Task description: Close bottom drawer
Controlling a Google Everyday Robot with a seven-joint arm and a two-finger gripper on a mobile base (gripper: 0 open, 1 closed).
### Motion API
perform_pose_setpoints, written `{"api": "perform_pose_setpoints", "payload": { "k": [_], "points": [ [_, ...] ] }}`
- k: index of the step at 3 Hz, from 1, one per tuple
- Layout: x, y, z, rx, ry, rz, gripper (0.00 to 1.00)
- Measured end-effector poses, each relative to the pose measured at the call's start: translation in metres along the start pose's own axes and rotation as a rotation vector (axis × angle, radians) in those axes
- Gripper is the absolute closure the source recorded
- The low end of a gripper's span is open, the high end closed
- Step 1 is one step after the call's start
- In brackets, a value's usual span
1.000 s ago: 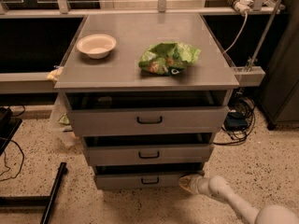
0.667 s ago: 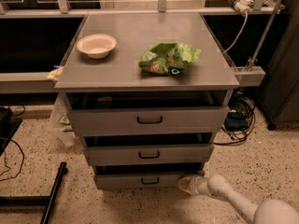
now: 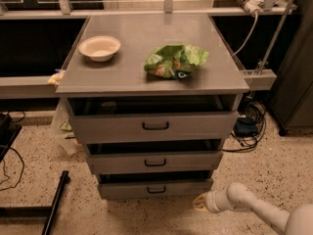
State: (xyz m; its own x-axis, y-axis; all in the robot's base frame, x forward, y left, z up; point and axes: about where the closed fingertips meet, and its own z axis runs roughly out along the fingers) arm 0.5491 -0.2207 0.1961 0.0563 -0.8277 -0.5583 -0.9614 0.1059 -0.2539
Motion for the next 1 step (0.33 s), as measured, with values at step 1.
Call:
{"api": "perform_pose_setpoints", "payload": {
  "k": [1],
  "points": [
    [-0.0090, 0.0076, 0.0011, -0.021, -0.009, -0.005, 0.82]
  ]
}}
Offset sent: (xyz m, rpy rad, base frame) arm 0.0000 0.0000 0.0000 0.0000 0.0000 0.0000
